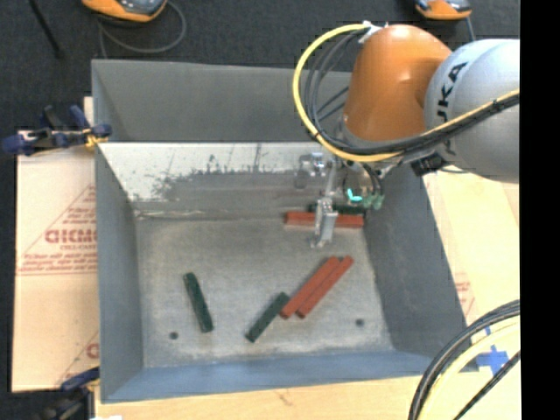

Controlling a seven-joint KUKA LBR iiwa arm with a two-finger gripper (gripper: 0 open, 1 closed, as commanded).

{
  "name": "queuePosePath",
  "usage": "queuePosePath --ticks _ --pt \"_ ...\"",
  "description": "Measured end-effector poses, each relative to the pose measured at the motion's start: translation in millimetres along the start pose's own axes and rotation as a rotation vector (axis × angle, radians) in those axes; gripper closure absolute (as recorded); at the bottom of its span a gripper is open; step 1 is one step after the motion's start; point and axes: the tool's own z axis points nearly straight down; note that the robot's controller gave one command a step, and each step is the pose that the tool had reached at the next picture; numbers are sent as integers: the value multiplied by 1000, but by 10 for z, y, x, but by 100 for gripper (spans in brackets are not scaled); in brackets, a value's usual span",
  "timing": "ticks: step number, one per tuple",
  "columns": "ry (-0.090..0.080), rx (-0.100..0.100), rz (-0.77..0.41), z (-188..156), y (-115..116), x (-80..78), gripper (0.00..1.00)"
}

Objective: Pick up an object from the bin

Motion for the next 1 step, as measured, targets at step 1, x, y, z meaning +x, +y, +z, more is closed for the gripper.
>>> queuePosePath --ticks 1 --pt "5 1 -18 906 69 582 0"
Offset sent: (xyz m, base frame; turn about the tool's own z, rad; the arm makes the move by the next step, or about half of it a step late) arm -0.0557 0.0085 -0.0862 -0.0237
